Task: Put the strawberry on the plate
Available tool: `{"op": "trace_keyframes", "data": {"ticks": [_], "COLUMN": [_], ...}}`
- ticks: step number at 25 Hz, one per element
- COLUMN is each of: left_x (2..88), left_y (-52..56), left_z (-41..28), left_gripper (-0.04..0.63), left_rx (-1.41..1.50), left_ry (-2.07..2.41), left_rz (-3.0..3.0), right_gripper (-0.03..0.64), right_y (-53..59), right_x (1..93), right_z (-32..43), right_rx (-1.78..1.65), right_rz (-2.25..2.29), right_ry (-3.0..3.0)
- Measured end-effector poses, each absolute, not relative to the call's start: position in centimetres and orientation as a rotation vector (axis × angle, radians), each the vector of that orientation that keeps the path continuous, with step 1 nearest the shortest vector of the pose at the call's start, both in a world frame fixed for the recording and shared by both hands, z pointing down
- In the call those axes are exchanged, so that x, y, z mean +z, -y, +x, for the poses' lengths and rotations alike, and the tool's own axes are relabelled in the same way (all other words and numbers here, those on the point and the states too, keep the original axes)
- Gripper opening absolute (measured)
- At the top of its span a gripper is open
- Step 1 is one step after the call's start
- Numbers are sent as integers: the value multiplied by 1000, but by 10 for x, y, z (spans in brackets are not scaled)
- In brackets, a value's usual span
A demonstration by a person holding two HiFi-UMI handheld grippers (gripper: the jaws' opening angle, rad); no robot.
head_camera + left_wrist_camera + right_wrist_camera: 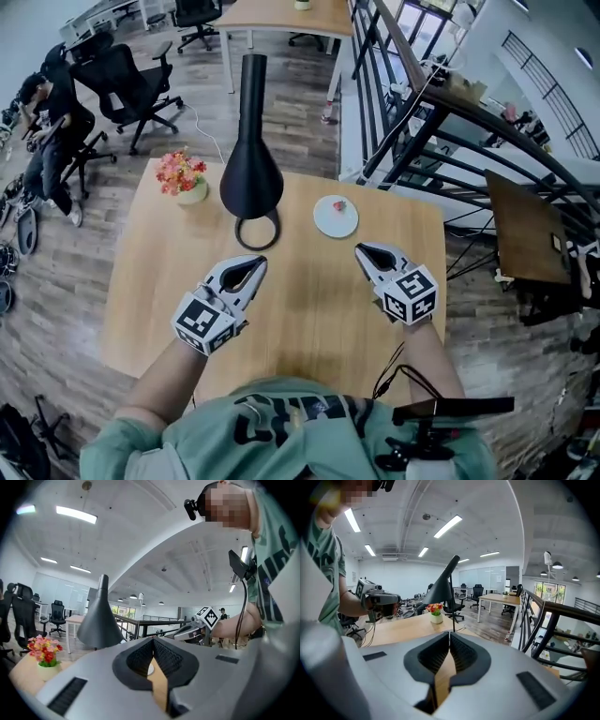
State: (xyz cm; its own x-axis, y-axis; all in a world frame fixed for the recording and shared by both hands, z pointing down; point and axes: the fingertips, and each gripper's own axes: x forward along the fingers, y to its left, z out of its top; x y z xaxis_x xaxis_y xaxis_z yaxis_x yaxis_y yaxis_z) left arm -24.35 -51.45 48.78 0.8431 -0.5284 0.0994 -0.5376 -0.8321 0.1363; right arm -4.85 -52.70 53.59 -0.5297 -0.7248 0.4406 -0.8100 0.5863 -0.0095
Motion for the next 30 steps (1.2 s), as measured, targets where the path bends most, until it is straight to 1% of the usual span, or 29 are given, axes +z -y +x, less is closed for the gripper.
{"op": "trace_keyframes", "data": {"ticks": [1, 7, 11, 17, 23, 26, 30], "left_x": [481, 448, 415, 421, 417, 415, 407], "left_y": [511, 489, 471, 447, 426, 413, 394], "left_z": [-257, -337, -376, -438, -460, -453, -424], "left_gripper": [5, 5, 5, 5, 5, 5, 5], "left_rx": [74, 25, 48, 34, 26, 56, 74], "left_ry": [854, 950, 946, 870, 809, 818, 898], "left_rz": [2863, 2869, 2910, 2982, 2949, 2941, 2935], "right_gripper": [8, 8, 8, 8, 8, 8, 8], "right_y": [522, 495, 475, 452, 435, 415, 395], "right_x": [530, 507, 501, 481, 460, 456, 453], "right_z": [-54, -99, -127, -187, -213, -201, -162], "right_rx": [296, 336, 369, 339, 358, 358, 340], "right_rz": [1235, 1232, 1247, 1211, 1222, 1213, 1196], "right_ry": [2431, 2473, 2481, 2500, 2539, 2552, 2603]}}
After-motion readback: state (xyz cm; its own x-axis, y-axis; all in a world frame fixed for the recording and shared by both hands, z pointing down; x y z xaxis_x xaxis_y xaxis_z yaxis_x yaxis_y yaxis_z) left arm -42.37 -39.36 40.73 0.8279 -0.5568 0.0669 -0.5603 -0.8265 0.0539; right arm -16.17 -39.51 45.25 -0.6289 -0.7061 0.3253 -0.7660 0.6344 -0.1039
